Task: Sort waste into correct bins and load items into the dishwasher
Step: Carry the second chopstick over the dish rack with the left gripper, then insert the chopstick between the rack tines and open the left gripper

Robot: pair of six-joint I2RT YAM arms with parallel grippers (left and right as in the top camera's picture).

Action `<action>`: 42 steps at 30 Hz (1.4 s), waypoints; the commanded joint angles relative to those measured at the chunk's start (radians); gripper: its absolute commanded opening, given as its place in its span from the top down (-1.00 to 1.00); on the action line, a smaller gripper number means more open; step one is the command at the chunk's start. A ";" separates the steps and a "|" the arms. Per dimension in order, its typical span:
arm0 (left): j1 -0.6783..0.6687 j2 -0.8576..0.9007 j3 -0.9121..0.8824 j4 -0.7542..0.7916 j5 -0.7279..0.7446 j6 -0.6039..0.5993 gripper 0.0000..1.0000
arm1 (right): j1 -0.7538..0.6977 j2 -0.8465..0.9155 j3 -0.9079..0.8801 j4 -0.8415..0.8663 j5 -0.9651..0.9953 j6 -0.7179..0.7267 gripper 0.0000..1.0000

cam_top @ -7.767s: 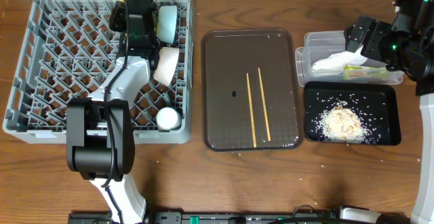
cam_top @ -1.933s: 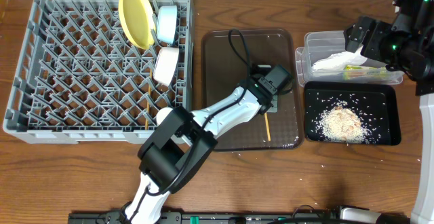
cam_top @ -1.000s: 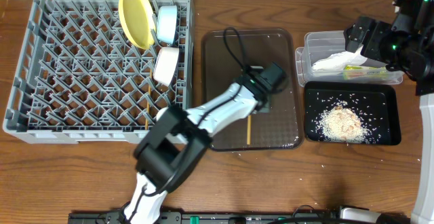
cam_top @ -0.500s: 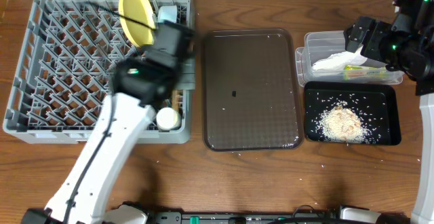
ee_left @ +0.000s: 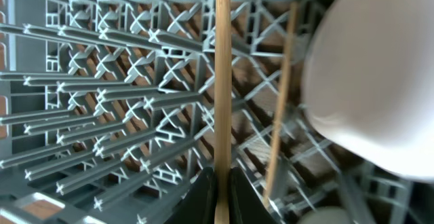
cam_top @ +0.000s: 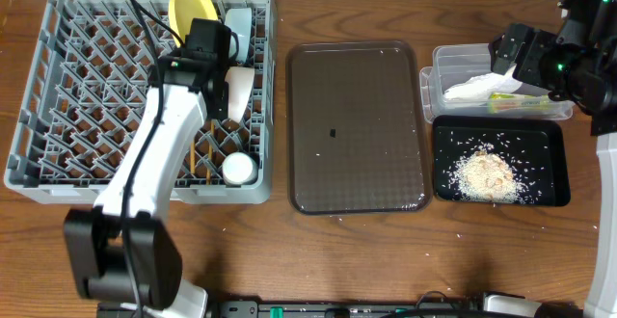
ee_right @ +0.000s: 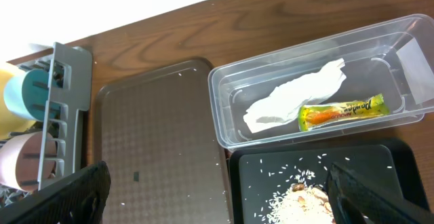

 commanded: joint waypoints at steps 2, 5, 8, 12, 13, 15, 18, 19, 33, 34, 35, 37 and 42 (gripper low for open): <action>0.023 0.073 -0.006 0.023 -0.034 0.046 0.74 | -0.008 -0.001 0.009 0.000 -0.005 0.012 -0.98; 0.023 0.089 -0.006 0.034 -0.034 0.046 0.35 | -0.008 -0.001 0.009 0.000 -0.005 0.012 -0.99; 0.023 0.082 -0.003 0.045 -0.034 0.046 0.29 | -0.008 -0.001 0.009 0.000 -0.005 0.012 -0.99; 0.023 0.059 0.005 0.043 -0.034 0.046 0.29 | -0.008 -0.001 0.009 0.000 -0.005 0.012 -0.98; 0.023 0.047 0.007 0.043 -0.034 0.045 0.30 | -0.008 -0.001 0.009 0.000 -0.005 0.012 -0.99; 0.023 0.011 0.018 0.035 -0.034 0.041 0.30 | -0.008 -0.001 0.009 0.000 -0.005 0.012 -0.99; 0.023 -0.069 0.030 0.029 -0.033 0.017 0.29 | -0.008 -0.001 0.009 0.000 -0.005 0.012 -0.98; 0.022 -0.105 0.030 0.027 -0.032 0.008 0.28 | -0.008 -0.001 0.009 0.000 -0.005 0.012 -0.99; 0.022 -0.506 0.029 -0.074 0.418 -0.203 -0.64 | -0.008 -0.001 0.009 0.000 -0.005 0.012 -0.99; 0.023 -0.512 0.029 -0.076 0.427 -0.220 -0.66 | -0.008 -0.001 0.009 0.000 -0.005 0.012 -0.98; 0.022 -0.518 0.029 -0.077 0.432 -0.238 -0.67 | -0.008 -0.001 0.009 0.000 -0.005 0.012 -0.99; 0.023 -0.520 0.029 -0.077 0.431 -0.244 -0.68 | -0.008 -0.001 0.009 0.000 -0.005 0.012 -0.99; 0.023 -0.515 0.029 -0.077 0.431 -0.244 -0.72 | -0.008 -0.001 0.009 0.000 -0.005 0.012 -0.98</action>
